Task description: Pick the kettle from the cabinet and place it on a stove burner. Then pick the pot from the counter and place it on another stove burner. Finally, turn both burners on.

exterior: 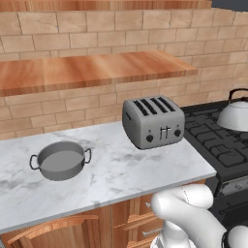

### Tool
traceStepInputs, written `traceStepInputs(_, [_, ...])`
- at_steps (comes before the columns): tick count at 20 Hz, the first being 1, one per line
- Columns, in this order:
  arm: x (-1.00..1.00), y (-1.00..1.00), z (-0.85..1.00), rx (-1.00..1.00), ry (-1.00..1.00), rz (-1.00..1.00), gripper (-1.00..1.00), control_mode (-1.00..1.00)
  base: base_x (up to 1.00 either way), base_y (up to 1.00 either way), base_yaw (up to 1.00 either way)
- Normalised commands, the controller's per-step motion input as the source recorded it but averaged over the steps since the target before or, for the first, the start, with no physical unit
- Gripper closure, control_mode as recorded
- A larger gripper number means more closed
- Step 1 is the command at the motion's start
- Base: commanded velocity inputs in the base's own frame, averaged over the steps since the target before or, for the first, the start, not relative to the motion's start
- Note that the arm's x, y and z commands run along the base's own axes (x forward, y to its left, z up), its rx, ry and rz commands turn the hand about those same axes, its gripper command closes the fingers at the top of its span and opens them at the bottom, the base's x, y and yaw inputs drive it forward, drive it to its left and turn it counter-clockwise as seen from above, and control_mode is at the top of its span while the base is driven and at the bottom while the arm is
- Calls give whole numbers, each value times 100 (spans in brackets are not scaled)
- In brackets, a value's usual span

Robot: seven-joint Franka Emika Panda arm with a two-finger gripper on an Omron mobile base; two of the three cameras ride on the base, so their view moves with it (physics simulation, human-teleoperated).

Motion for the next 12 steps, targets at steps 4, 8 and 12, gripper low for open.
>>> traceStepInputs(4, [22, -16, -13, 0, 0, 0, 100, -100, 0, 0, 0])
traceStepInputs(8, [21, -30, -3, 0, 0, 0, 100, -100, 0, 0, 0])
traceStepInputs(12, [16, -26, -11, 0, 0, 0, 100, -100, 0, 0, 0])
